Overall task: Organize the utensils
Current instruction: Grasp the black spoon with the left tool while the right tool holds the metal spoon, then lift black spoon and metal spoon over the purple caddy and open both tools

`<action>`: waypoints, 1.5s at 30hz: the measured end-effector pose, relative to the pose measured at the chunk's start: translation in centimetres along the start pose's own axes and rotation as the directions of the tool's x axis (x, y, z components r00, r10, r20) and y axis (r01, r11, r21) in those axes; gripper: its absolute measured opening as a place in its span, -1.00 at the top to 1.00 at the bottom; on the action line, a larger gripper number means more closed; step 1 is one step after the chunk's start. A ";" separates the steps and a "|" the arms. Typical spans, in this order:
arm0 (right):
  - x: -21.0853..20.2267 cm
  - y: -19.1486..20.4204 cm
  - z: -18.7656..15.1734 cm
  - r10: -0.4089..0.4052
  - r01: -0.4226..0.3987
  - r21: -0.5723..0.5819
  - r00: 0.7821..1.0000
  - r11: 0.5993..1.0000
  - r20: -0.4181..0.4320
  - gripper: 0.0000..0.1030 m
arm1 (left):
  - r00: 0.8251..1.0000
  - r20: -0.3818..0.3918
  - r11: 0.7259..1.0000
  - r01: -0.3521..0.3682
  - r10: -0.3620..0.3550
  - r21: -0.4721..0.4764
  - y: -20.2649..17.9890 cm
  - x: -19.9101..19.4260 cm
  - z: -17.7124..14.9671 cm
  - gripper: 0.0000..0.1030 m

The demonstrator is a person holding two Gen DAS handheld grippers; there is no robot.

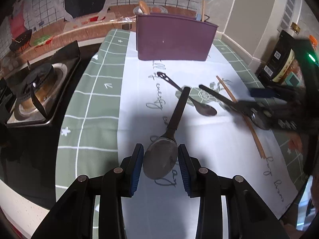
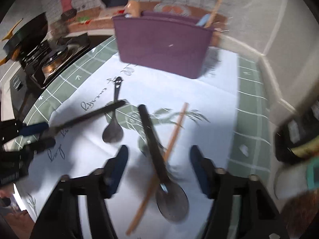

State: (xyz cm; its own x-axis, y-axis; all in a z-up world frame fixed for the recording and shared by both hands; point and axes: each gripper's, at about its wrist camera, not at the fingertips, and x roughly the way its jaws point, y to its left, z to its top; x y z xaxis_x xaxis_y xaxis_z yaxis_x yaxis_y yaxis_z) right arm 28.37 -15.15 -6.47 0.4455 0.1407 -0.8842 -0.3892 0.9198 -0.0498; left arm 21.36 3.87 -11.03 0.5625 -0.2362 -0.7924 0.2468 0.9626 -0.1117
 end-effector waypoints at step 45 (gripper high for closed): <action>-4.8 -3.1 -2.2 0.016 -0.031 0.192 0.997 0.981 0.081 0.79 | 0.988 -0.156 0.993 0.022 -0.004 0.114 -4.8 4.6 7.0 0.76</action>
State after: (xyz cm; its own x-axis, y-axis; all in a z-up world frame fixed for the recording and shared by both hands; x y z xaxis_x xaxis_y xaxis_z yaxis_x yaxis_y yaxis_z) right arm 25.67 -19.45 -3.11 0.5032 0.1842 -0.8443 -0.2407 0.9682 0.0678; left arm 28.27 -2.73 -10.01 0.4314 -0.2162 -0.8759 0.3477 0.9357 -0.0598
